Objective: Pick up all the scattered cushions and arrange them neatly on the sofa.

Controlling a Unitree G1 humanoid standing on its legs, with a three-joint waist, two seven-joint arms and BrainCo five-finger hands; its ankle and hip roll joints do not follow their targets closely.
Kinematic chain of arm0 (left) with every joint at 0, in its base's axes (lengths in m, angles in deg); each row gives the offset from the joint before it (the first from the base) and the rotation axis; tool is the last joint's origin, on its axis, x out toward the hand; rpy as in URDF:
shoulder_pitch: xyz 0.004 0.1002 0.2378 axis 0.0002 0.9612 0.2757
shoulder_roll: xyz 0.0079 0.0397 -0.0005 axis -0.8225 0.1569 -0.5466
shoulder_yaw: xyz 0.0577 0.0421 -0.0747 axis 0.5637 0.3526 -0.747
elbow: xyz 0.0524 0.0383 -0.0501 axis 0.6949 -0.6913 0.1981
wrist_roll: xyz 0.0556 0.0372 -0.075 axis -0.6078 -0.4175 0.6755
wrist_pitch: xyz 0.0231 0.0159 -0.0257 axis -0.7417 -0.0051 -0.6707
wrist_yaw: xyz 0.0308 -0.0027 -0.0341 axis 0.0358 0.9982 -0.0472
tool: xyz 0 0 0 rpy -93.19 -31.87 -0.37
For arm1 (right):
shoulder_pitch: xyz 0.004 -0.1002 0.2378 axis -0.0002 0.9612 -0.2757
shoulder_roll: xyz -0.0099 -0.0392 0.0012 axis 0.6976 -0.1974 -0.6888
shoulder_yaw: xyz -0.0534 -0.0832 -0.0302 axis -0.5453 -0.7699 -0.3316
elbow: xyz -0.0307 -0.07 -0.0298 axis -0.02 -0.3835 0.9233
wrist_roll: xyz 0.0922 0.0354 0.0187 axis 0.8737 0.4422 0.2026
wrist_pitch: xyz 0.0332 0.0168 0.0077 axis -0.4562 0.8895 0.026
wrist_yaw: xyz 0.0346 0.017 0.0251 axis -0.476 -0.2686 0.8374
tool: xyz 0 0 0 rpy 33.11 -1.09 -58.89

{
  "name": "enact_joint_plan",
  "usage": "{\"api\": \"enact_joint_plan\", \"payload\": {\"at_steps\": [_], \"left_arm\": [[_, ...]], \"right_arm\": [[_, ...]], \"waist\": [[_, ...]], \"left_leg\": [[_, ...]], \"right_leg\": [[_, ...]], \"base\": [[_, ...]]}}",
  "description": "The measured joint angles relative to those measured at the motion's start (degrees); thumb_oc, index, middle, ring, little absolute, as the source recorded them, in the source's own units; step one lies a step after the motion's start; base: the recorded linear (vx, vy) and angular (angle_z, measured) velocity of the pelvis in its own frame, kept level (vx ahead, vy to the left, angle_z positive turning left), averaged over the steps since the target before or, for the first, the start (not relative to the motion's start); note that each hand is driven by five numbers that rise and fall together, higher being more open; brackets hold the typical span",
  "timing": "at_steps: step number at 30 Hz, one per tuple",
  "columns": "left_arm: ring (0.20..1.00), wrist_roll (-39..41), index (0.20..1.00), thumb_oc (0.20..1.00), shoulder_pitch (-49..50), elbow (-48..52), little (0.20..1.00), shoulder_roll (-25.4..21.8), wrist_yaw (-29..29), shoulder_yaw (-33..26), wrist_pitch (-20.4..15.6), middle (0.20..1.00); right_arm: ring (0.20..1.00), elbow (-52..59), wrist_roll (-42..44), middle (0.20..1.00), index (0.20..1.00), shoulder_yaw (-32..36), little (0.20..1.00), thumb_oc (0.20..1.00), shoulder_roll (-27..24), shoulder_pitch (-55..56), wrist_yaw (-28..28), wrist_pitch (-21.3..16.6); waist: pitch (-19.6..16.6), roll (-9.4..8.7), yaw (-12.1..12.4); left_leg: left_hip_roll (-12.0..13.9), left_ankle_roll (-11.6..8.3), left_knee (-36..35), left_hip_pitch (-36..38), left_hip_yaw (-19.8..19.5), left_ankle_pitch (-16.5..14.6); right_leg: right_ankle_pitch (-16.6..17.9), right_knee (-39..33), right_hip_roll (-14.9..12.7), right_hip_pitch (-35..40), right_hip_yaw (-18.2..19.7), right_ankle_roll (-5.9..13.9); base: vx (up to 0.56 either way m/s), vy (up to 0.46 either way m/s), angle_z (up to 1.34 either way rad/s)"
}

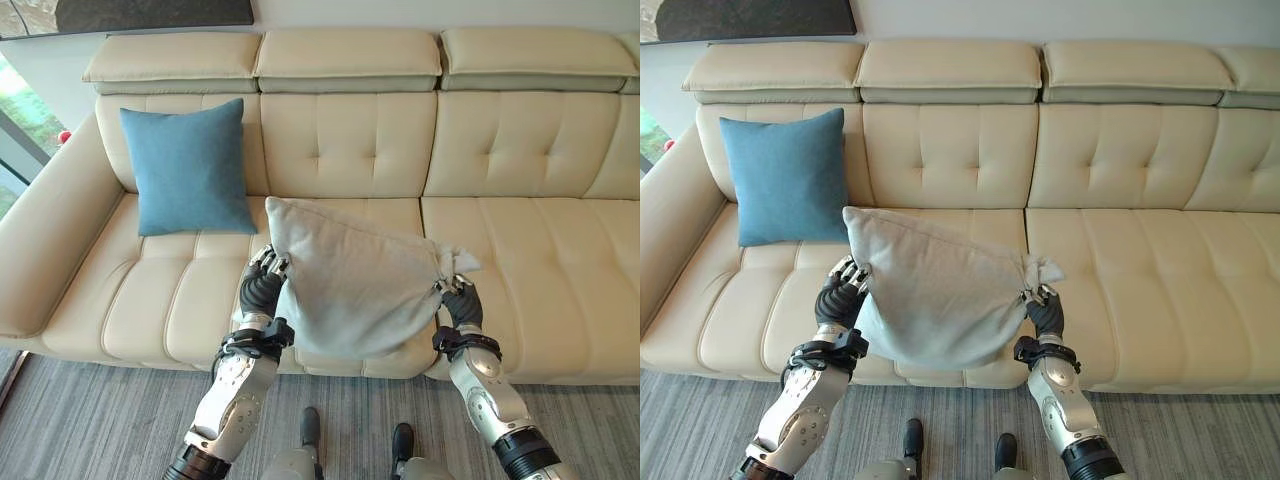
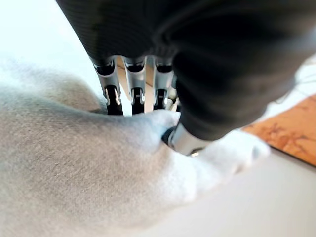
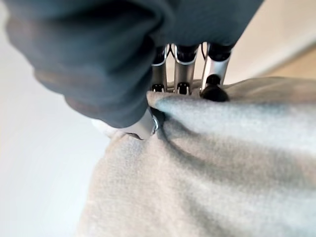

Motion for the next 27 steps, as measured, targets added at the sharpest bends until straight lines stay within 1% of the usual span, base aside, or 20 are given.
{"api": "enact_joint_plan", "payload": {"at_steps": [1, 5, 6, 8, 11, 12, 13, 14, 16, 17, 18, 19, 20, 21, 22, 23, 24, 25, 26, 27], "left_arm": [[0.2, -0.95, 0.2, 0.2, 0.07, -0.78, 0.2, 0.11, 0.29, 0.06, 0.37, 0.2], [0.2, -1.4, 0.2, 0.2, -0.85, -6.53, 0.2, 0.68, 0.26, 0.47, 0.84, 0.2], [0.2, -1.54, 0.2, 0.2, -1.01, -7.7, 0.2, 0.88, 0.24, 0.85, 1.2, 0.2], [0.2, -1.72, 0.2, 0.2, -1.34, -9.54, 0.2, 1.07, 0.21, 1.65, 1.52, 0.2], [0.2, -3.21, 0.2, 0.2, -1.45, -12.14, 0.2, 1.73, 0.1, 2.26, 2.04, 0.2], [0.2, -3.23, 0.2, 0.2, -1.65, -12.84, 0.2, 1.97, 0.09, 2.26, 2.06, 0.2], [0.2, -3.25, 0.2, 0.2, -2.17, -13.72, 0.2, 2.08, 0.1, 2.27, 2.07, 0.2], [0.2, -3.27, 0.2, 0.2, -2.46, -14.4, 0.2, 2.11, 0.1, 2.29, 2.06, 0.2], [0.2, -3.44, 0.2, 0.2, -3.06, -16.01, 0.2, 2.29, 0.19, 2.22, 2.04, 0.2], [0.2, -4.45, 0.2, 0.2, -3.72, -17.51, 0.2, 3.0, 0.21, 2.26, 2.05, 0.2], [0.2, -4.68, 0.2, 0.2, -3.58, -17.8, 0.2, 3.41, 0.31, 2.24, 2.07, 0.2], [0.2, -5.4, 0.2, 0.2, -3.76, -17.94, 0.2, 3.68, 0.3, 2.29, 2.12, 0.2], [0.2, -5.48, 0.2, 0.2, -5.14, -18.48, 0.2, 4.28, 0.23, 2.31, 2.13, 0.2], [0.2, -5.62, 0.2, 0.2, -5.93, -19.17, 0.2, 4.54, 0.22, 2.59, 2.13, 0.2], [0.2, -5.82, 0.2, 0.2, -7.16, -20.29, 0.2, 4.85, 0.24, 3.17, 2.18, 0.2], [0.2, -6.28, 0.2, 0.2, -7.9, -20.83, 0.2, 5.03, 0.32, 3.68, 2.5, 0.2], [0.2, -7.73, 0.2, 0.2, -8.71, -22.22, 0.2, 5.08, 0.37, 4.16, 2.54, 0.2], [0.2, -7.75, 0.2, 0.2, -8.77, -22.33, 0.2, 5.06, 0.67, 4.04, 2.73, 0.2], [0.2, -7.75, 0.2, 0.2, -8.68, -22.4, 0.2, 4.93, 0.91, 3.85, 2.74, 0.2], [0.2, -7.74, 0.2, 0.2, -8.72, -22.38, 0.2, 4.01, 1.28, 3.57, 2.76, 0.2]], "right_arm": [[0.2, 0.67, -1.01, 0.2, 0.2, 0.27, 0.2, 0.2, -0.4, 0.0, -0.13, 0.04], [0.2, 0.7, -1.95, 0.2, 0.2, 0.17, 0.2, 0.2, -0.35, 0.13, -0.12, 0.88], [0.2, 0.7, -1.99, 0.2, 0.2, 0.18, 0.2, 0.2, -0.82, 0.29, -0.09, 0.9], [0.2, 0.69, -1.99, 0.2, 0.2, 0.13, 0.2, 0.2, -1.35, 0.6, -0.01, 1.07], [0.2, 0.58, -2.97, 0.2, 0.2, 0.18, 0.2, 0.2, -2.77, 1.16, 0.29, 1.71], [0.2, 0.56, -3.09, 0.2, 0.2, 0.11, 0.2, 0.2, -3.03, 1.19, 0.35, 1.79], [0.2, 0.51, -3.09, 0.2, 0.2, -0.02, 0.2, 0.2, -3.2, 1.31, 0.42, 1.92], [0.2, 0.42, -3.11, 0.2, 0.2, -0.25, 0.2, 0.2, -3.15, 1.31, 0.45, 2.03], [0.2, 0.38, -3.27, 0.2, 0.2, -0.47, 0.2, 0.2, -3.21, 1.41, 0.94, 2.12], [0.2, 0.04, -3.47, 0.2, 0.2, -0.3, 0.2, 0.2, -3.61, 1.44, 0.94, 2.14], [0.2, 0.05, -3.57, 0.2, 0.2, -0.35, 0.2, 0.2, -3.92, 1.45, 0.95, 2.17], [0.2, 0.05, -3.63, 0.2, 0.2, -0.31, 0.2, 0.2, -4.15, 1.6, 0.99, 2.16], [0.2, 0.05, -3.61, 0.2, 0.2, 0.31, 0.2, 0.2, -4.49, 1.59, 0.87, 2.16], [0.2, 0.06, -3.61, 0.2, 0.2, 0.45, 0.2, 0.2, -5.06, 1.51, 0.87, 2.11], [0.2, -0.03, -3.61, 0.2, 0.2, 1.14, 0.2, 0.2, -5.27, 1.54, 0.86, 2.13], [0.2, -0.03, -3.65, 0.2, 0.2, 2.03, 0.2, 0.2, -4.87, 1.53, 0.79, 2.22], [0.2, -0.02, -3.8, 0.2, 0.2, 2.06, 0.2, 0.2, -4.84, 1.58, 0.57, 2.21], [0.2, 0.08, -4.2, 0.2, 0.2, 1.81, 0.2, 0.2, -4.56, 1.48, 0.51, 2.24], [0.2, 0.06, -4.21, 0.2, 0.2, 1.73, 0.2, 0.2, -4.1, 1.47, 0.49, 2.35], [0.2, 0.99, -4.4, 0.2, 0.2, 1.22, 0.2, 0.2, -2.91, 1.6, 0.57, 2.5]], "waist": [[-0.4, -0.18, -0.73], [-2.11, -0.14, -2.2], [-2.24, -0.03, -2.86], [-2.44, 0.06, -2.68], [-2.86, 0.62, -3.97], [-2.98, 0.82, -4.19], [-3.0, 0.85, -4.22], [-2.92, 0.65, -3.92], [-3.02, 0.79, -3.65], [-2.83, 0.49, -3.17], [-2.91, 0.62, -2.77], [-2.85, 0.57, -2.9], [-2.23, -0.73, -3.3], [-2.02, -1.03, -3.74], [-2.06, -0.81, -4.28], [-2.14, -0.23, -4.21], [-2.46, 0.71, -4.29], [-2.44, 1.25, -4.14], [-2.49, 1.0, -3.75], [-2.82, 0.26, -3.43]], "left_leg": [[0.19, -0.16, 0.01, 0.31, 0.08, -0.43], [0.48, -0.11, -0.04, 0.44, 0.37, -0.44], [0.76, -0.2, 0.0, 0.53, 0.75, -0.5], [1.03, -0.2, 0.0, 0.79, 1.37, -0.46], [1.79, -0.67, 0.04, 1.52, 1.69, -0.81], [2.16, -1.04, 0.06, 1.55, 1.86, -1.02], [2.89, -1.72, 0.85, 1.31, 2.03, -1.26], [3.15, -2.17, 2.49, 0.83, 2.2, -1.71], [3.39, -2.39, 4.44, 0.33, 0.53, -2.09], [2.97, -2.4, 6.51, -0.18, -2.72, -2.02], [2.93, -2.47, 6.97, -0.12, -3.37, -1.98], [2.53, -2.24, 9.08, -1.37, -3.46, -2.33], [-0.29, -2.07, 7.21, -3.31, -5.87, -4.64], [-1.5, -1.88, 5.22, -4.52, -5.68, -4.41], [-2.21, -1.84, 3.56, -6.08, -4.87, -4.32], [-3.15, -1.9, 1.33, -7.34, -4.01, -4.02], [-2.89, -2.04, 0.21, -8.02, -1.62, -4.22], [-2.58, -1.47, 0.26, -7.74, -2.0, -3.81], [-2.71, -0.88, 0.5, -7.58, -1.98, -2.89], [-3.96, -0.61, 1.27, -7.38, -0.76, -3.18]], "right_leg": [[-0.07, 0.0, 0.04, 0.13, 0.14, 0.11], [-0.11, -0.01, 0.34, -0.05, 0.7, 0.08], [-0.1, -0.02, 0.65, -0.1, 1.42, 0.03], [-0.02, -0.02, 0.91, -0.11, 1.56, -0.08], [-0.24, -0.01, 1.61, 0.28, 1.87, -0.59], [-0.52, 0.02, 1.98, -0.13, 2.02, -1.06], [-1.14, 0.36, 2.68, -0.29, 2.35, -2.05], [-1.34, 0.57, 2.94, -0.49, 3.14, -2.45], [-1.29, 0.03, 3.35, -0.29, 4.26, -3.52], [-1.11, 0.03, 2.96, -0.15, 4.76, -3.62], [-0.76, 0.04, 3.01, 0.07, 5.0, -3.18], [-0.69, -0.05, 2.51, 0.32, 5.71, -3.16], [-1.18, 0.06, 0.57, 0.13, 4.96, -4.17], [-1.36, 0.05, 0.05, -0.06, 4.68, -3.98], [-1.59, 0.15, -0.28, -0.05, 3.85, -3.89], [-1.89, 0.0, 0.04, 0.03, 3.4, -3.5], [-2.3, -0.04, 0.54, 0.37, 2.69, -2.98], [-2.68, -0.06, 1.07, 0.48, 3.49, -2.5], [-2.86, -0.07, 1.03, 0.26, 4.5, -2.39], [-4.78, -0.01, -0.34, 0.58, 6.12, -1.6]], "base": [[0.03, -0.138, -0.14], [0.04, -0.14, -0.09], [0.03, -0.106, -0.1], [0.06, -0.155, -0.15], [0.08, -0.228, -0.11], [0.02, -0.167, -0.14], [0.01, -0.104, -0.19], [0.01, -0.073, -0.28], [0.04, -0.024, -0.26], [0.11, 0.017, -0.29], [0.12, 0.018, -0.28], [0.18, 0.068, -0.01], [0.12, 0.053, 0.23], [0.24, 0.142, 0.46], [0.2, 0.141, 0.35], [0.31, 0.215, 0.3], [0.32, 0.185, -0.04], [0.38, 0.202, -0.22], [0.27, 0.129, -0.68], [0.36, 0.237, -0.59]]}}
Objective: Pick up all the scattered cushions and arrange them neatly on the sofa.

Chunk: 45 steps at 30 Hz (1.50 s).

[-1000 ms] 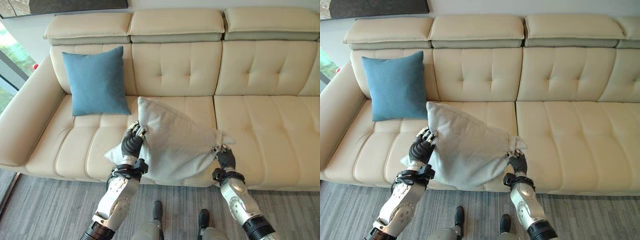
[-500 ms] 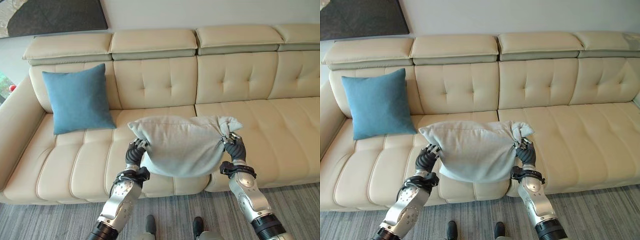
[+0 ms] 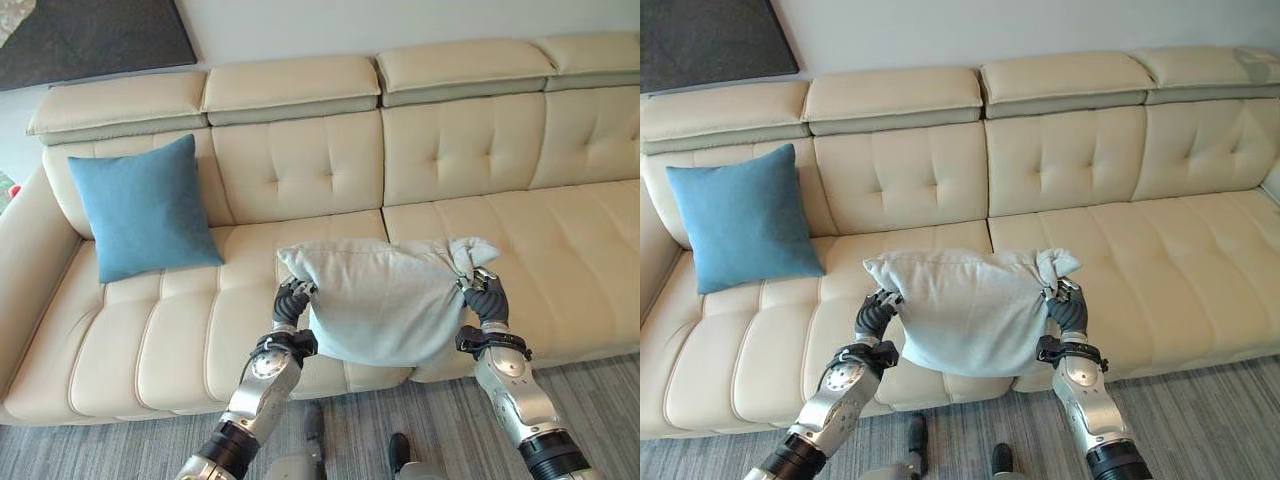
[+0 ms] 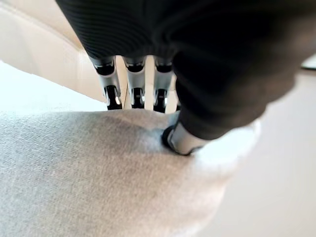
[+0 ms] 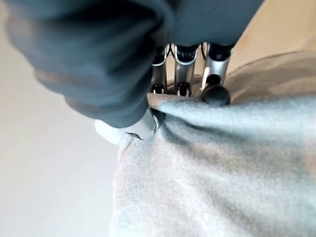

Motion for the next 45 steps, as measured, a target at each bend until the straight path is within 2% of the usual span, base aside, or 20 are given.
{"api": "enact_joint_plan", "payload": {"at_steps": [1, 2, 3, 4, 6, 7, 9, 11, 13, 16, 17, 18, 21, 22, 26, 30, 34, 38, 42, 45], "left_arm": [[0.2, -0.01, 0.2, 0.2, -0.03, 0.09, 0.2, -0.17, 0.1, -0.5, -0.01, 0.2], [0.2, 0.02, 0.2, 0.2, -0.33, 0.43, 0.2, -0.52, 0.22, -0.35, 0.01, 0.2], [0.2, 0.02, 0.2, 0.2, -0.95, 0.72, 0.2, -1.08, 0.3, 0.39, -0.05, 0.2], [0.2, 0.02, 0.2, 0.2, -0.7, 0.61, 0.2, -0.98, 0.34, 0.39, -0.06, 0.2], [0.2, 0.0, 0.2, 0.2, -1.24, 0.42, 0.2, -1.41, 0.8, 0.35, -0.85, 0.2], [0.2, 0.0, 0.2, 0.2, -1.47, 0.43, 0.2, -1.45, 0.84, 0.46, -0.96, 0.2], [0.2, -0.02, 0.2, 0.2, -1.61, 0.24, 0.2, -2.12, 0.87, 0.54, -0.97, 0.2], [0.2, -0.06, 0.2, 0.2, -1.62, -0.24, 0.2, -2.56, 0.9, 0.33, -0.94, 0.2], [0.2, -0.07, 0.2, 0.2, -1.96, -1.11, 0.2, -2.82, 0.92, 0.15, -1.14, 0.2], [0.2, -0.2, 0.2, 0.2, -2.46, -2.61, 0.2, -2.83, 0.9, 0.19, -0.91, 0.2], [0.2, -0.38, 0.2, 0.2, -2.14, -2.67, 0.2, -2.93, 0.87, 0.21, -0.8, 0.2], [0.2, -0.66, 0.2, 0.2, -0.59, -2.69, 0.2, -3.1, 0.68, -0.26, -0.7, 0.2], [0.2, -2.25, 0.2, 0.2, 1.53, -2.11, 0.2, -0.83, 0.16, -1.35, -0.58, 0.2], [0.2, -2.26, 0.2, 0.2, 1.51, -2.11, 0.2, -0.2, 0.17, -1.36, -0.29, 0.2], [0.2, -2.6, 0.2, 0.2, 0.42, -2.16, 0.2, 0.94, 0.23, -1.37, 0.49, 0.2], [0.2, -2.79, 0.2, 0.2, -3.07, -3.37, 0.2, 1.03, 1.65, -1.37, 1.01, 0.2], [0.2, -4.21, 0.2, 0.2, -7.05, -4.18, 0.2, 1.31, 4.7, -1.44, 0.77, 0.2], [0.2, -4.4, 0.2, 0.2, -14.6, -8.22, 0.2, 1.39, 9.45, -1.5, -0.72, 0.2], [0.2, -4.4, 0.2, 0.2, -16.45, -9.13, 0.2, 1.3, 10.74, -1.47, -1.64, 0.2], [0.2, -4.4, 0.2, 0.2, -20.42, -12.76, 0.2, 1.78, 10.95, -1.22, -2.78, 0.2]], "right_arm": [[0.2, 0.23, -0.24, 0.2, 0.2, -0.13, 0.2, 0.2, 0.31, 0.2, 0.08, -0.01], [0.2, 0.85, -0.26, 0.2, 0.2, -0.32, 0.2, 0.2, 0.99, 0.74, 0.08, 0.22], [0.2, 2.25, -0.33, 0.2, 0.2, 0.44, 0.2, 0.2, 2.49, 1.84, 0.03, 0.71], [0.2, 2.02, -0.31, 0.2, 0.2, 0.42, 0.2, 0.2, 3.02, 2.11, -0.05, 0.79], [0.2, 1.69, -0.31, 0.2, 0.2, -0.9, 0.2, 0.2, 4.07, 2.28, -0.13, 0.79], [0.2, 1.67, -0.3, 0.2, 0.2, -0.91, 0.2, 0.2, 3.97, 2.32, -0.16, 0.79], [0.2, 1.67, -0.36, 0.2, 0.2, -0.81, 0.2, 0.2, 4.12, 2.27, -0.2, 0.79], [0.2, 1.17, -0.41, 0.2, 0.2, -0.98, 0.2, 0.2, 4.22, 1.53, -0.22, 0.79], [0.2, 0.98, -0.91, 0.2, 0.2, -1.32, 0.2, 0.2, 4.54, 1.16, -0.2, 0.81], [0.2, -0.27, -1.98, 0.2, 0.2, -1.39, 0.2, 0.2, 5.37, 1.52, -0.22, 0.87], [0.2, -0.58, -1.98, 0.2, 0.2, -1.41, 0.2, 0.2, 5.68, 2.09, -0.22, 0.87], [0.2, -1.64, -1.98, 0.2, 0.2, -1.65, 0.2, 0.2, 6.22, 2.98, -0.1, 0.89], [0.2, -2.28, -1.96, 0.2, 0.2, -1.53, 0.2, 0.2, 4.86, 3.4, 0.03, 0.97], [0.2, -2.28, -1.96, 0.2, 0.2, -1.55, 0.2, 0.2, 4.38, 3.39, 0.06, 0.98], [0.2, -2.27, -1.93, 0.2, 0.2, -1.45, 0.2, 0.2, 2.13, 1.44, -0.32, 1.01], [0.2, -2.77, -1.95, 0.2, 0.2, -1.82, 0.2, 0.2, 0.53, -4.02, -1.12, 1.17], [0.2, -3.02, -1.99, 0.2, 0.2, -3.57, 0.2, 0.2, 0.14, -9.52, -3.12, 1.21], [0.2, -7.33, -2.0, 0.2, 0.2, -6.35, 0.2, 0.2, 0.12, -18.63, -5.63, 1.19], [0.2, -9.59, -2.09, 0.2, 0.2, -6.71, 0.2, 0.2, -0.18, -19.84, -6.06, 1.62], [0.2, -13.98, -2.5, 0.2, 0.2, -8.38, 0.2, 0.2, -2.53, -25.09, -6.64, 2.0]], "waist": [[-0.04, 0.06, -0.44], [0.05, -0.28, -0.91], [0.55, -0.39, -0.59], [0.63, 0.37, -0.91], [0.64, -1.76, -0.88], [0.65, -2.0, -1.16], [0.7, -2.69, -1.53], [0.63, -2.5, -0.9], [0.76, -2.27, -0.72], [0.85, -3.07, -1.0], [0.75, -3.75, -0.98], [0.33, -5.07, -0.38], [-1.1, -1.95, -0.27], [-1.24, -1.7, -0.27], [-1.54, -1.11, -1.38], [-1.51, -0.3, -1.39], [-1.75, 0.5, -1.38], [-1.28, 0.88, -0.84], [1.21, 0.69, -0.46], [3.76, 0.38, -0.54]], "left_leg": [[-0.3, 0.02, -0.4, 0.22, 0.53, 0.1], [-1.21, 1.07, -0.75, 1.3, 1.09, 0.46], [-2.36, 4.35, -1.13, 3.35, 1.53, 0.13], [-1.76, 5.58, -1.01, 4.59, 2.62, 2.03], [-3.54, 8.21, -1.49, 7.22, 3.73, 0.78], [-3.63, 8.34, -1.45, 7.71, 3.95, 0.7], [-3.61, 8.81, -1.09, 8.92, 4.15, 1.04], [-2.81, 9.12, -1.07, 9.05, 5.09, 1.17], [-1.61, 8.6, -1.08, 9.09, 5.29, 0.49], [-1.27, 7.26, -1.12, 11.07, 5.39, -0.36], [-1.53, 6.35, -1.13, 12.06, 5.4, -0.96], [-1.56, 4.55, -1.14, 14.7, 5.55, -2.15], [2.51, 1.88, -1.54, 14.7, 5.27, -2.8], [3.04, 1.58, -1.53, 14.63, 5.14, -2.59], [5.8, 0.6, -1.46, 13.28, 3.62, -2.15], [6.63, -0.25, -1.47, 11.75, 3.19, -1.6], [6.4, -0.85, -1.52, 9.17, 2.13, -1.16], [5.43, -0.64, -1.16, 3.5, 1.67, 0.9], [5.41, -0.66, -1.17, 1.62, 0.8, 1.23], [5.21, -0.71, -1.16, -1.54, 0.61, 2.01]], "right_leg": [[-0.47, 0.4, -0.24, 0.26, -0.13, 1.13], [-0.21, 2.06, -1.0, 0.24, 0.18, 1.53], [-3.27, 15.21, -2.65, -4.3, 0.11, 3.95], [-6.56, 22.61, -2.92, -7.58, 0.3, 4.86], [-7.94, 35.95, -4.31, -13.5, 2.3, 5.71], [-8.72, 37.57, -4.19, -14.31, 1.88, 4.97], [-9.65, 34.4, -3.77, -15.01, 1.14, 3.93], [-8.23, 23.79, -3.78, -13.04, -1.26, 3.16], [-3.71, 10.81, -3.54, -11.3, -1.39, 4.22], [5.54, 0.2, -4.5, -8.17, -1.25, 4.26], [6.9, 0.01, -4.69, -6.86, -1.36, 4.33], [9.36, -0.07, -4.58, -4.19, -1.24, 3.39], [8.52, -0.08, -0.43, -4.04, -1.59, 1.61], [8.43, -0.05, 0.4, -4.12, -1.64, 1.04], [7.89, -0.04, 3.17, -4.95, -3.11, -0.7], [8.07, -0.07, 3.76, -5.89, -3.83, -1.15], [8.25, -0.08, 3.36, -7.91, -4.7, -1.29], [10.48, 0.24, 2.83, -13.65, -4.65, -2.06], [10.45, -0.02, 2.8, -15.28, -4.92, -1.99], [11.23, 0.26, 2.5, -18.36, -4.91, -2.18]], "base": [[0.28, 0.249, -0.46], [0.29, 0.309, -0.29], [0.11, 0.202, -0.37], [0.09, 0.174, -0.47], [0.11, 0.127, -0.19], [0.13, 0.084, 0.05], [0.13, 0.03, 0.07], [0.1, -0.053, -0.15], [0.09, -0.07, -0.16], [0.15, -0.126, 0.02], [0.24, -0.207, -0.01], [0.22, -0.215, -0.15], [0.13, -0.149, -0.1], [0.1, -0.137, -0.05], [0.07, -0.091, 0.06], [0.03, -0.061, 0.08], [-0.07, -0.033, 0.16], [-0.05, -0.022, 0.07], [-0.02, -0.022, 0.06], [-0.01, -0.025, 0.03]]}}
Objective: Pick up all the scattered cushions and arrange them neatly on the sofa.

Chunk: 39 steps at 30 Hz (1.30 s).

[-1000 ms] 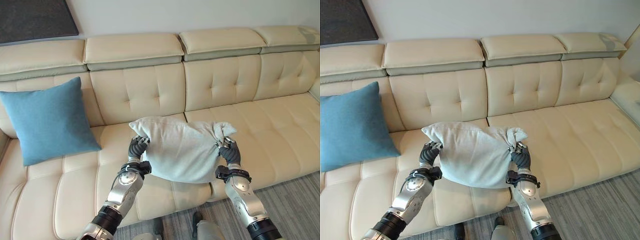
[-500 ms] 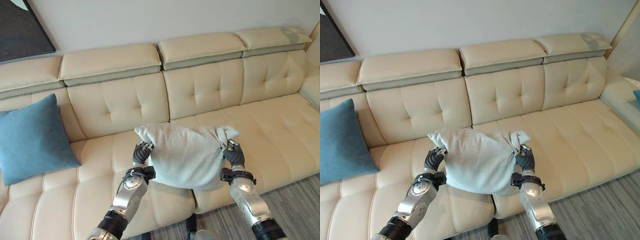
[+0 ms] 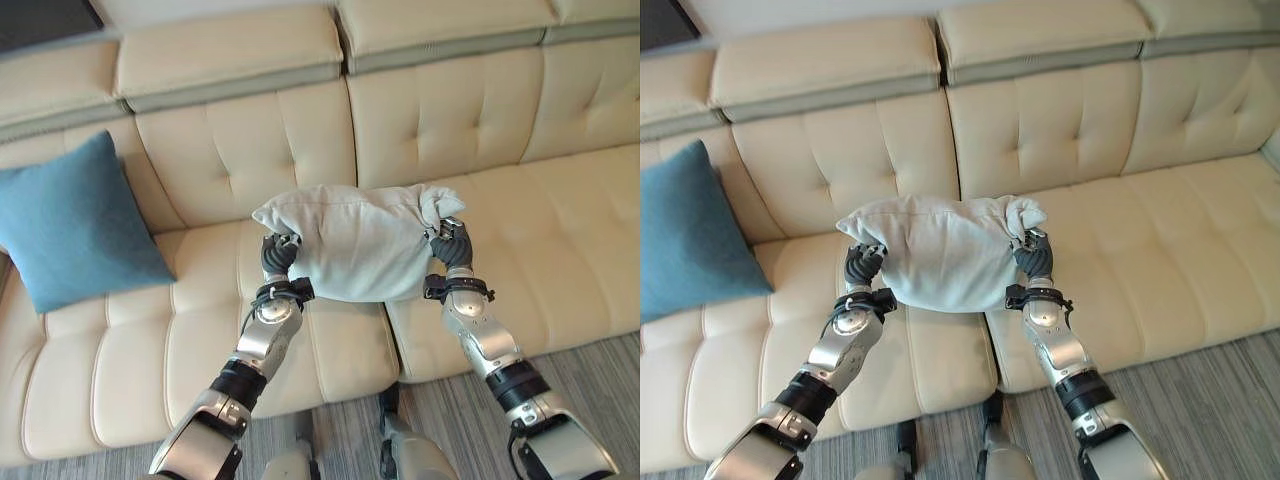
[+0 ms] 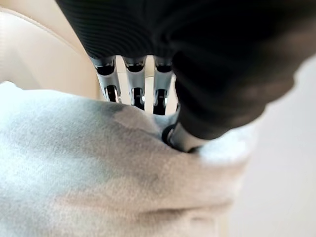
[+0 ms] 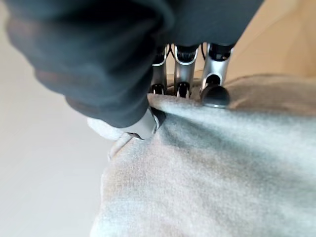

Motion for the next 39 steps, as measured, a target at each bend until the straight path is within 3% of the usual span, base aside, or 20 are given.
{"api": "enact_joint_plan", "payload": {"at_steps": [6, 7, 8, 9, 11, 14, 17, 21, 22, 24, 26, 30, 33, 39], "left_arm": [[0.222, 0.07, 0.222, 0.222, -12.09, -12.94, 0.222, 1.16, 0.06, 1.46, -2.23, 0.222], [1.0, 0.12, 1.0, 1.0, -16.62, -16.48, 1.0, 1.11, 0.06, 2.06, -2.17, 1.0], [1.0, 0.52, 1.0, 1.0, -18.68, -18.31, 1.0, 0.36, -0.04, 2.06, -2.25, 1.0], [1.0, 1.85, 1.0, 1.0, -24.52, -25.83, 1.0, -0.01, -1.28, 2.16, -1.53, 1.0], [1.0, 4.61, 1.0, 1.0, -27.11, -26.61, 1.0, -2.02, -3.17, 1.86, -1.03, 1.0], [1.0, 10.39, 1.0, 1.0, -31.13, -38.83, 1.0, -8.58, -8.06, -5.2, 1.46, 1.0], [1.0, 13.5, 1.0, 1.0, -23.08, -37.52, 1.0, -14.93, -10.92, -9.24, 2.81, 1.0], [1.0, 10.44, 1.0, 1.0, -13.43, -39.02, 1.0, -21.86, -16.48, -9.28, 5.42, 1.0], [1.0, 8.88, 1.0, 1.0, -7.35, -38.96, 1.0, -22.66, -18.9, -13.4, 5.49, 1.0], [1.0, 8.91, 1.0, 1.0, -3.38, -40.69, 1.0, -22.23, -19.77, -14.13, 7.0, 1.0], [1.0, 8.96, 1.0, 1.0, 5.15, -34.53, 1.0, -19.88, -22.68, -17.97, 6.5, 1.0], [1.0, 8.49, 1.0, 1.0, 18.44, -27.62, 1.0, -16.72, -24.72, -17.9, 6.53, 1.0], [1.0, 5.2, 1.0, 1.0, 26.8, -24.2, 1.0, -14.99, -24.96, -21.17, 6.16, 1.0], [1.0, 1.27, 1.0, 1.0, 29.04, -31.77, 1.0, -12.26, -25.03, -22.6, 6.42, 1.0]], "right_arm": [[0.2, -14.88, -0.23, 0.2, 0.2, -1.07, 0.2, 0.2, -1.54, -14.16, -1.43, -0.24], [1.0, -19.52, -0.17, 1.0, 1.0, -1.12, 1.0, 1.0, -1.34, -18.53, -2.01, -0.22], [1.0, -23.16, -0.25, 1.0, 1.0, -2.49, 1.0, 1.0, -1.7, -21.25, -2.02, -0.2], [1.0, -33.56, -0.46, 1.0, 1.0, -6.7, 1.0, 1.0, -3.58, -28.62, -0.46, 1.73], [1.0, -34.31, -0.46, 1.0, 1.0, -6.44, 1.0, 1.0, -5.8, -31.93, 0.96, 3.53], [1.0, -46.97, 4.33, 1.0, 1.0, 4.21, 1.0, 1.0, -4.47, -32.44, 2.76, 5.1], [1.0, -49.57, 11.15, 1.0, 1.0, 12.06, 1.0, 1.0, -8.87, -22.84, 4.13, 7.52], [1.0, -50.29, 13.02, 1.0, 1.0, 14.93, 1.0, 1.0, -15.86, -12.96, 7.67, 8.64], [1.0, -49.76, 12.87, 1.0, 1.0, 18.28, 1.0, 1.0, -17.27, -7.3, 9.22, 8.7], [1.0, -51.18, 12.72, 1.0, 1.0, 18.58, 1.0, 1.0, -16.79, -4.14, 10.08, 9.92], [1.0, -46.46, 10.97, 1.0, 1.0, 19.82, 1.0, 1.0, -13.83, 3.02, 13.02, 9.01], [1.0, -40.93, 8.35, 1.0, 1.0, 21.96, 1.0, 1.0, -8.04, 16.07, 16.62, 8.7], [1.0, -33.17, 5.97, 1.0, 1.0, 22.93, 1.0, 1.0, -4.73, 23.65, 17.34, 8.06], [1.0, -33.82, 2.59, 1.0, 1.0, 22.38, 1.0, 1.0, -1.9, 26.93, 18.4, 7.49]], "waist": [[0.7, -0.32, -0.17], [0.73, -0.38, -0.13], [0.79, -0.48, -0.13], [0.82, -0.53, -0.13], [0.89, -0.68, -0.56], [1.23, -1.16, -0.5], [1.19, -1.13, -0.18], [0.82, -1.2, -0.24], [-0.09, -1.33, -0.19], [-1.06, -1.82, 0.16], [-3.29, -2.69, 0.19], [-8.36, -3.69, 1.32], [-9.46, -3.09, 1.92], [-11.25, -2.43, 2.7]], "left_leg": [[-0.09, -0.08, 0.01, -3.09, -0.13, 0.22], [-0.19, -0.05, 0.01, -4.45, 0.0, 0.43], [-0.2, 0.0, 0.01, -4.75, 0.06, 0.56], [-0.23, 0.01, 0.02, -4.76, 0.14, 0.54], [-0.14, 0.01, 0.02, -4.67, 0.17, 0.54], [0.27, -0.15, 0.02, -1.52, 0.48, 0.44], [0.57, -0.4, -0.01, 3.78, 0.31, 0.25], [0.29, -0.57, -0.03, 6.45, 0.12, -1.4], [0.37, -0.3, -0.24, 6.77, 0.05, -2.2], [0.13, -0.04, -0.39, 6.92, 0.03, -2.39], [-0.02, -0.33, -0.43, 7.62, -0.08, -2.87], [0.02, 0.09, -0.43, 7.88, -0.25, -3.36], [-0.3, 0.11, -0.44, 8.34, -0.53, -3.35], [-0.82, 0.19, -0.42, 9.01, -1.25, -3.3]], "right_leg": [[0.13, 0.0, 0.06, -2.98, -0.25, 0.13], [0.47, 0.01, -0.03, -4.35, -0.11, 0.18], [1.16, 0.01, -0.03, -4.76, 0.08, -0.25], [1.35, 0.02, -0.04, -4.81, 0.17, -0.43], [1.46, 0.04, 0.05, -4.72, 0.28, -0.53], [1.52, 0.05, 0.14, -1.74, 0.29, -0.62], [1.32, 0.03, 0.31, 3.6, 0.18, -0.44], [-0.35, 0.02, 0.02, 6.35, 0.15, -0.16], [-0.71, 0.01, 0.04, 6.7, 0.12, -0.26], [-0.93, 0.01, -0.23, 6.85, 0.11, -0.06], [-2.17, -0.02, -0.43, 7.63, 0.16, 0.54], [-3.24, -0.33, -0.46, 8.0, 0.12, 0.03], [-3.26, -0.34, -0.86, 8.83, -0.03, 0.13], [-3.24, -0.35, -1.27, 9.49, -0.21, 0.39]], "base": [[-0.01, -0.015, 0.02], [0.0, 0.0, 0.0], [-0.01, -0.02, -0.06], [0.0, -0.006, -0.06], [0.02, -0.007, 0.0], [0.08, -0.001, -0.07], [0.07, 0.001, -0.01], [0.04, 0.023, 0.04], [0.04, 0.029, -0.03], [0.03, 0.039, -0.01], [0.01, 0.038, 0.05], [-0.03, 0.059, 0.04], [-0.05, 0.064, 0.01], [-0.08, 0.085, 0.04]]}}
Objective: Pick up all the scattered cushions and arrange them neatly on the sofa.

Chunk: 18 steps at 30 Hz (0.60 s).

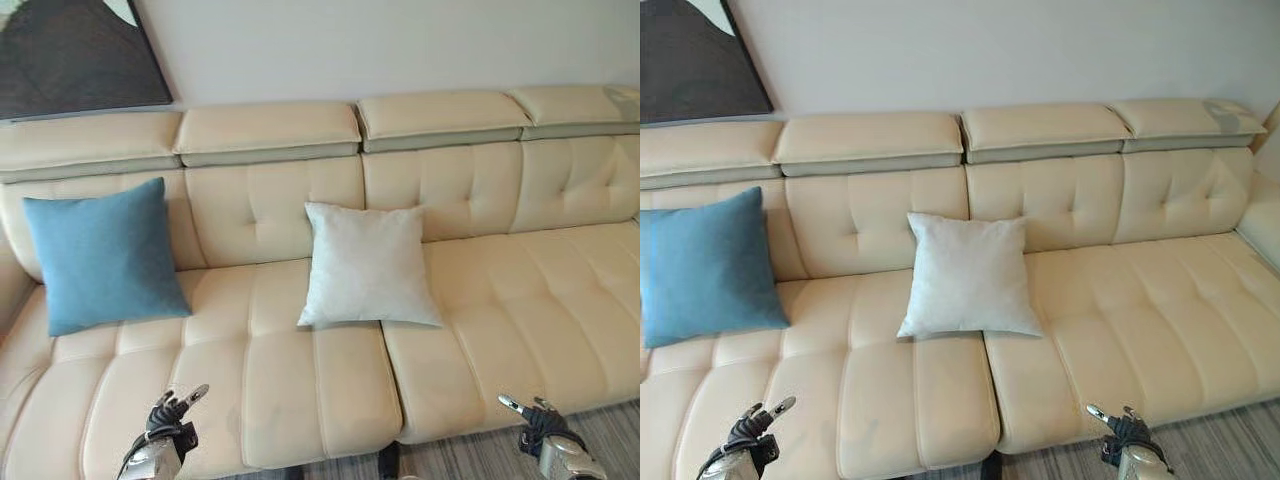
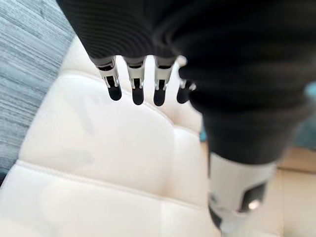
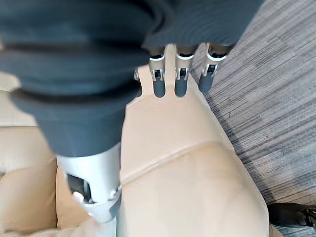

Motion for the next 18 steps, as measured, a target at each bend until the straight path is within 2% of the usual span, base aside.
{"api": "enact_joint_plan", "payload": {"at_steps": [4, 12, 13, 17, 18], "left_arm": [[1.0, -6.39, 1.0, 1.0, 1.46, -1.61, 1.0, 0.97, 0.06, 1.22, -0.01, 1.0], [1.0, -11.59, 1.0, 1.0, 2.55, 1.52, 1.0, 4.12, -0.89, 6.91, 0.07, 1.0], [1.0, -12.91, 1.0, 1.0, 2.63, 2.83, 1.0, 4.21, -1.26, 7.57, -0.01, 1.0], [1.0, -15.02, 1.0, 1.0, 1.91, 5.51, 1.0, 3.11, -1.31, 9.3, -0.16, 1.0], [1.0, -15.99, 1.0, 1.0, 1.71, 6.18, 1.0, 3.43, -1.35, 9.33, -0.14, 1.0]], "right_arm": [[1.0, -0.62, -5.08, 1.0, 1.0, -2.15, 1.0, 1.0, 0.62, 0.17, -0.06, -0.16], [1.0, -0.53, -7.93, 1.0, 1.0, -2.2, 1.0, 1.0, 2.12, 2.67, 0.08, -0.37], [1.0, -0.08, -8.67, 1.0, 1.0, -2.23, 1.0, 1.0, 2.51, 3.41, 0.05, -0.4], [1.0, 0.13, -8.86, 1.0, 1.0, -2.2, 1.0, 1.0, 3.42, 2.25, -0.21, -0.96], [1.0, 0.09, -8.84, 1.0, 1.0, -2.23, 1.0, 1.0, 3.4, 1.71, -0.23, -1.32]], "waist": [[-0.84, -0.72, 0.28], [-0.45, -2.02, 0.27], [0.15, -2.75, 0.24], [3.6, -3.62, 0.13], [5.14, -1.95, -0.04]], "left_leg": [[-0.37, 0.03, 0.0, 0.69, 0.03, 0.05], [-1.29, 0.29, -0.01, 2.26, 0.23, -0.02], [-1.61, 0.43, 0.02, 2.08, 0.66, 0.09], [-2.57, 1.59, 0.38, 0.49, 3.22, 0.76], [-1.13, 3.8, 0.03, -0.75, 3.28, 1.88]], "right_leg": [[0.37, 0.01, -0.09, 0.54, 0.22, 0.54], [0.55, 0.01, -1.06, 1.98, 0.23, 0.86], [0.8, 0.02, -1.08, 1.28, 0.4, 1.23], [0.53, 0.04, -2.2, -0.93, 0.89, 2.79], [-2.01, 0.81, -2.09, -1.76, -0.02, 5.48]], "base": [[-0.09, 0.11, -0.02], [-0.13, 0.124, -0.01], [-0.26, 0.063, -0.14], [-0.17, 0.04, -0.27], [-0.07, -0.006, -0.22]]}}
